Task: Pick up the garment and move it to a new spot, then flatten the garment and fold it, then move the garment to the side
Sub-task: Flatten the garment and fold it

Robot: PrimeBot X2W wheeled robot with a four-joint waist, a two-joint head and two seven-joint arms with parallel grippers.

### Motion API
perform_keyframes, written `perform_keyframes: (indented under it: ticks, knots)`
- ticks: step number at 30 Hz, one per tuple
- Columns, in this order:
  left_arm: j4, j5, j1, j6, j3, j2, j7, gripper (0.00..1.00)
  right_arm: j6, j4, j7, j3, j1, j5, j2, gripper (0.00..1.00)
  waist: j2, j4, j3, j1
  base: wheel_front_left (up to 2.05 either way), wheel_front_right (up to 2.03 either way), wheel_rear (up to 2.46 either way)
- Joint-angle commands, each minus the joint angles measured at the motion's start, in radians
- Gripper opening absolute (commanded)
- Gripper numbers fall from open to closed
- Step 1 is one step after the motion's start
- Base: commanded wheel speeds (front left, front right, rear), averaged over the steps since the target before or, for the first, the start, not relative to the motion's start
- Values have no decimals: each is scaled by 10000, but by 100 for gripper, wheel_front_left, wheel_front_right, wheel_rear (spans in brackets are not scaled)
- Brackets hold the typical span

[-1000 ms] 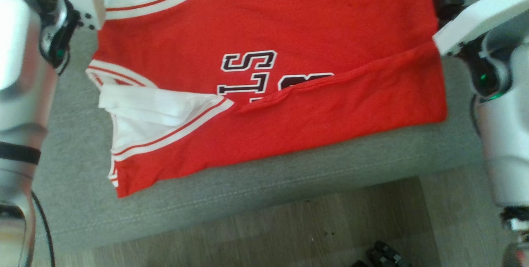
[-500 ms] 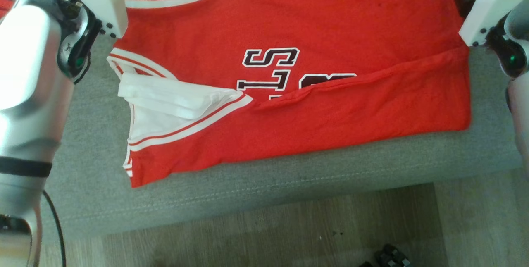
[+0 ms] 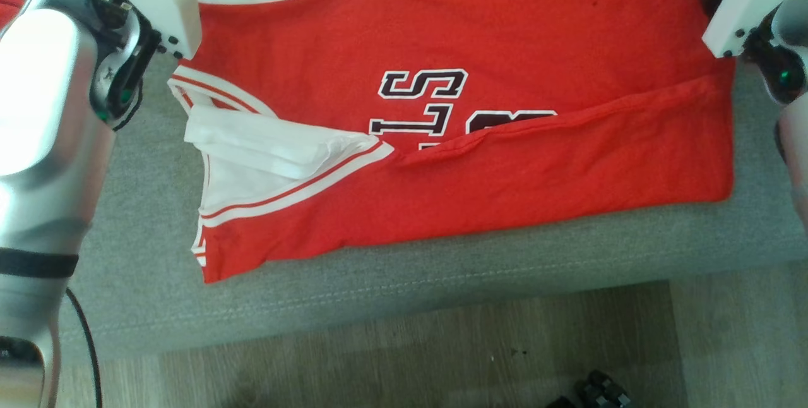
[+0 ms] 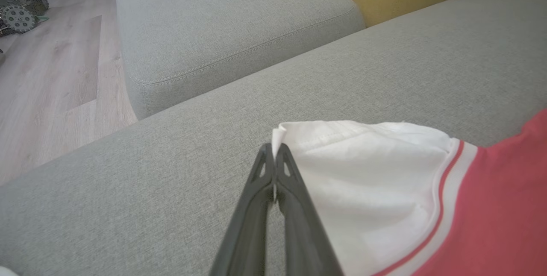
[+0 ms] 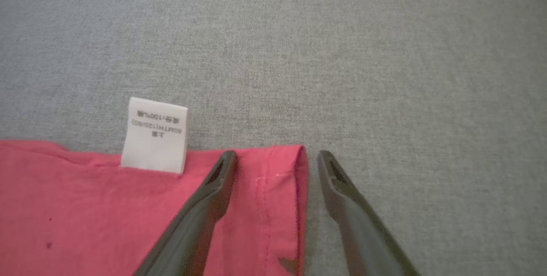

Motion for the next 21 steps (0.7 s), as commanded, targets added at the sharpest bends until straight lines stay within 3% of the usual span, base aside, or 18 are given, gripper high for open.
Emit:
perform_keyframes:
  ticks: [1,7,18,21]
  knots:
    - [-362,-53,-218,98,323,497,62,0,62,-129,-83,156,-112,165,-146,0,0,9,9,0,0,0,0]
    - [-414,-95,-164,240,369,604,41,0,62,81,-462,573,-150,432,-196,0,0,-16,-36,0,0,0,0]
    - [-176,-270,-215,749,751,693,-317,0,62,632,-2439,439,-452,387,-121,0,0,-92,-267,0,0,0,0]
    - [35,-255,-311,1013,904,606,-850,0,62,1012,-3233,270,-658,259,-38,0,0,-103,-446,0,0,0,0]
